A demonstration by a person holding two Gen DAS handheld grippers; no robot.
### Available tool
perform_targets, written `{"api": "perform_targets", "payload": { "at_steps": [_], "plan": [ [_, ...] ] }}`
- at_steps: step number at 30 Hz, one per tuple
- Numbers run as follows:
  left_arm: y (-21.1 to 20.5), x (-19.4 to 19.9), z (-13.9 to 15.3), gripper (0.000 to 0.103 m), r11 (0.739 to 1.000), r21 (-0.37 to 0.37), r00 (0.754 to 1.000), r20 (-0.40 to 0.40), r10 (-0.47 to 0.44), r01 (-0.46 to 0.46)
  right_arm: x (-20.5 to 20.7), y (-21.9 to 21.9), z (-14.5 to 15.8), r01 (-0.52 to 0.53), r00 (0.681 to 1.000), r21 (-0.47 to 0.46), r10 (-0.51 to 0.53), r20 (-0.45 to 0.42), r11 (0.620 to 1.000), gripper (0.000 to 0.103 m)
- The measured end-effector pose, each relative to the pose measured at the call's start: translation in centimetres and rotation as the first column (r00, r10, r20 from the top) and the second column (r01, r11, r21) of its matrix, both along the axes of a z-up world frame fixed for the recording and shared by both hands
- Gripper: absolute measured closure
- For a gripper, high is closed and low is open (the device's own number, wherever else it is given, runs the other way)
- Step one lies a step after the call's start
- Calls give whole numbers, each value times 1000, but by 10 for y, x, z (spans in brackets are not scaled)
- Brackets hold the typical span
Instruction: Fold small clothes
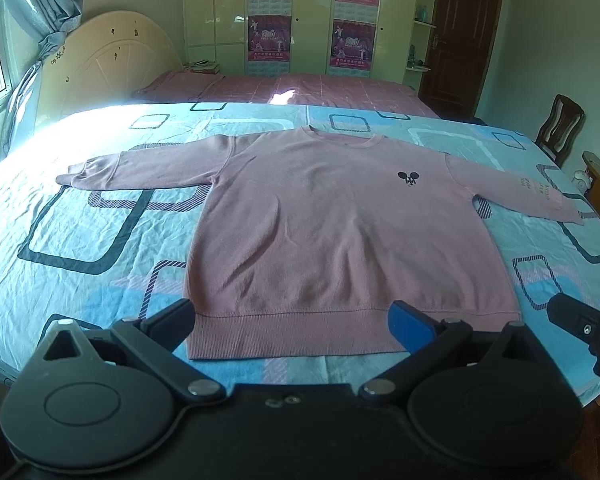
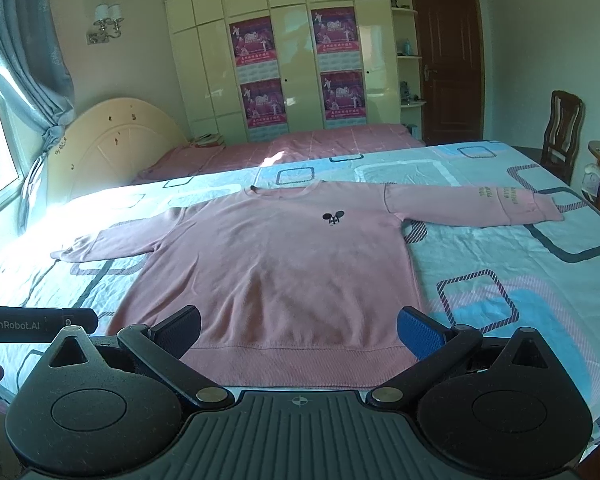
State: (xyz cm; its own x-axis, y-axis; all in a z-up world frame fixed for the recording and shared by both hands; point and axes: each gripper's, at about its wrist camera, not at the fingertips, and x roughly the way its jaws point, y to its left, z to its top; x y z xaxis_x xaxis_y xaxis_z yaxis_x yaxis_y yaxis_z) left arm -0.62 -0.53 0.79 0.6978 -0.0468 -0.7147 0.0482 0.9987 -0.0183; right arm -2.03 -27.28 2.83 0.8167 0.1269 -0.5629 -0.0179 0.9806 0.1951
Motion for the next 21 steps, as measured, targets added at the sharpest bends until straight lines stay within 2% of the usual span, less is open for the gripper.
{"api": "perform_targets", "payload": {
  "at_steps": [21],
  "plan": [
    [3,20,-3,0,1000,18,1000,-5,-6,6,14,1,-8,27,999,-7,-27,-18,1000,0]
  ]
}}
